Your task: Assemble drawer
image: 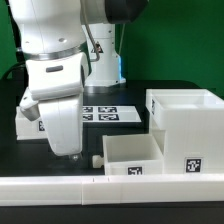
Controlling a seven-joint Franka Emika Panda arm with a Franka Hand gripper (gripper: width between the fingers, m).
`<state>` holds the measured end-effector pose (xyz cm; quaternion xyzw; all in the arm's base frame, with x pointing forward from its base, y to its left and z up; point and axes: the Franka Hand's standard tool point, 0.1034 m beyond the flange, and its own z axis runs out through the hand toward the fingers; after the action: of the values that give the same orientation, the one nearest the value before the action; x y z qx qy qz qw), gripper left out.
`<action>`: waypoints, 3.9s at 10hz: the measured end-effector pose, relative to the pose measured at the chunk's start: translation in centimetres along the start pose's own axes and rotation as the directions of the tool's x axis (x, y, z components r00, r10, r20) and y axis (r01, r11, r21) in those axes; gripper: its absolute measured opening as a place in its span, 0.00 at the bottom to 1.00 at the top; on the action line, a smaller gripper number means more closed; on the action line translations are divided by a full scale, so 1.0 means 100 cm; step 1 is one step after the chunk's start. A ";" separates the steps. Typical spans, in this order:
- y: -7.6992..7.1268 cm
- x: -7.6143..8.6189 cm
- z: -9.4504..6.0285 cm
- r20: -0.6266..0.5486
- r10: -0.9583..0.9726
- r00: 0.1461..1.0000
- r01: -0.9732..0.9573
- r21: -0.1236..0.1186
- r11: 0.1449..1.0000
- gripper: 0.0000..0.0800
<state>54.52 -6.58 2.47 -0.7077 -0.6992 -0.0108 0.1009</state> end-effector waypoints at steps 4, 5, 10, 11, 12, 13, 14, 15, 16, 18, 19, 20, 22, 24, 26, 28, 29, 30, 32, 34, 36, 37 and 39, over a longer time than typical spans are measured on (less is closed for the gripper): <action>0.000 0.012 0.005 -0.004 -0.020 1.000 0.019 -0.012 1.000 0.81; 0.000 0.023 0.008 0.001 -0.018 1.000 0.018 -0.008 1.000 0.81; 0.005 0.053 0.007 -0.002 0.058 0.998 -0.058 -0.002 0.998 0.81; 0.007 0.061 0.007 -0.004 0.075 0.997 -0.075 -0.004 0.997 0.81; 0.009 0.070 0.006 -0.006 0.084 0.996 -0.084 -0.006 0.996 0.81; 0.010 0.076 0.006 -0.007 0.083 0.997 -0.083 -0.007 0.997 0.81; 0.010 0.081 0.007 -0.007 0.095 0.995 -0.095 -0.006 0.995 0.81; 0.010 0.087 0.008 -0.008 0.102 0.995 -0.102 -0.005 0.995 0.81; 0.011 0.089 0.008 -0.008 0.107 0.994 -0.107 -0.006 0.994 0.81; 0.010 0.090 0.008 -0.008 0.115 0.993 -0.115 -0.004 0.993 0.81; 0.010 0.089 0.008 -0.008 0.114 0.993 -0.114 -0.005 0.993 0.81; 0.008 0.082 0.007 -0.007 0.113 0.994 -0.113 -0.004 0.994 0.81; -0.005 0.064 0.002 -0.003 0.136 0.991 -0.136 0.000 0.991 0.81; -0.031 0.048 -0.010 0.008 0.162 0.987 -0.162 0.003 0.987 0.81; -0.051 0.038 -0.016 0.017 0.178 0.984 -0.178 -0.010 0.984 0.81; -0.056 0.035 -0.015 0.018 0.184 0.983 -0.184 -0.007 0.983 0.81; -0.056 0.035 -0.015 0.018 0.184 0.983 -0.184 -0.006 0.983 0.81; -0.056 0.035 -0.014 0.018 0.185 0.983 -0.185 -0.005 0.983 0.81; -0.057 0.034 -0.014 0.017 0.215 0.976 -0.215 -0.006 0.977 0.81; -0.072 0.015 -0.021 0.016 0.359 0.933 -0.358 -0.055 0.932 0.81; -0.094 0.003 -0.025 0.007 0.530 0.848 -0.528 -0.072 0.846 0.81; -0.105 -0.005 -0.030 -0.004 0.637 0.771 -0.636 -0.077 0.768 0.81; -0.109 -0.009 -0.033 -0.007 0.730 0.683 -0.729 -0.070 0.681 0.81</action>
Offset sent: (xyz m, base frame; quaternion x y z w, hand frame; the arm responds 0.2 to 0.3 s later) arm 0.0019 0.0320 -0.0063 -0.0292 0.0229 -0.0505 0.9980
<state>44.10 -7.98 6.97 -0.9305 -0.3601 0.0141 0.0655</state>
